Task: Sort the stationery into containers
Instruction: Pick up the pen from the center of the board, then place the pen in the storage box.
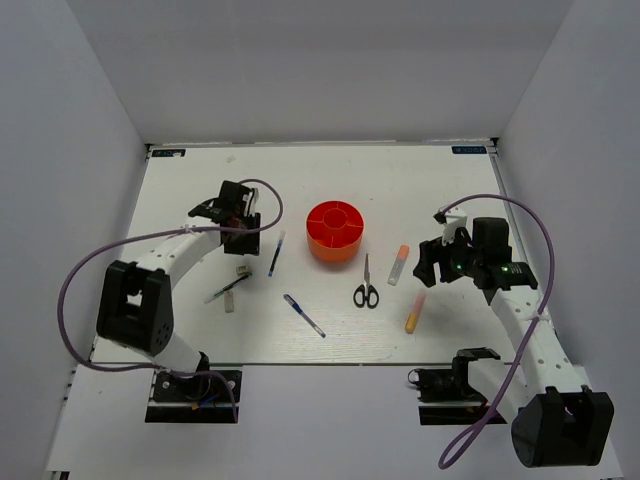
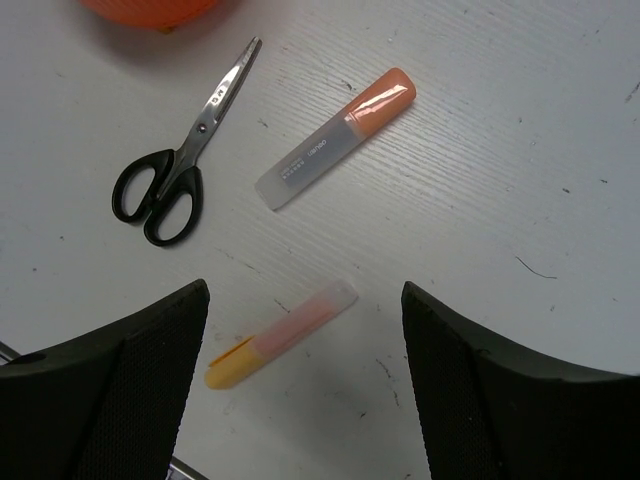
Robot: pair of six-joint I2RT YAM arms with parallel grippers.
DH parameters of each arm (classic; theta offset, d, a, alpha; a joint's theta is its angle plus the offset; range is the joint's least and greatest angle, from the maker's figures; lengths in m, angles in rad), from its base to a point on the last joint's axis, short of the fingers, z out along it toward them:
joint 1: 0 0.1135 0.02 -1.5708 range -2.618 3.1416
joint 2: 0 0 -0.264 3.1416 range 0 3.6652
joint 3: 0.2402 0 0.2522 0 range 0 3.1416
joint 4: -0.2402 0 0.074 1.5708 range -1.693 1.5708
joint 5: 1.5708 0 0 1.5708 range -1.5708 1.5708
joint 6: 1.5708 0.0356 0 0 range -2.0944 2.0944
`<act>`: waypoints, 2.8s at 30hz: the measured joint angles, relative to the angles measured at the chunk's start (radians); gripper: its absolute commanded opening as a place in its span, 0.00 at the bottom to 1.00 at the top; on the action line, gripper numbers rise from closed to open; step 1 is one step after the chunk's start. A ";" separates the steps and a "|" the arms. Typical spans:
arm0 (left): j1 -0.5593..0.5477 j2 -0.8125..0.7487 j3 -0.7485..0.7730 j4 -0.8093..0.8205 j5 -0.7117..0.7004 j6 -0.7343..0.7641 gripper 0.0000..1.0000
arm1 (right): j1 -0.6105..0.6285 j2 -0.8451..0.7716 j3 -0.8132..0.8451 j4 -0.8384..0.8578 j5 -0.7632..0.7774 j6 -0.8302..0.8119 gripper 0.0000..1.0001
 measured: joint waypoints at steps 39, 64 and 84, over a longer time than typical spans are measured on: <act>-0.091 0.513 0.383 0.067 -0.031 0.085 0.14 | 0.005 -0.016 0.000 -0.003 -0.003 0.013 0.81; -0.100 -0.085 0.144 0.274 0.127 -0.097 0.00 | 0.005 -0.015 0.000 -0.003 -0.009 0.016 0.81; -0.254 0.055 0.028 0.951 0.067 -0.094 0.00 | 0.005 0.017 0.000 -0.003 -0.018 0.015 0.81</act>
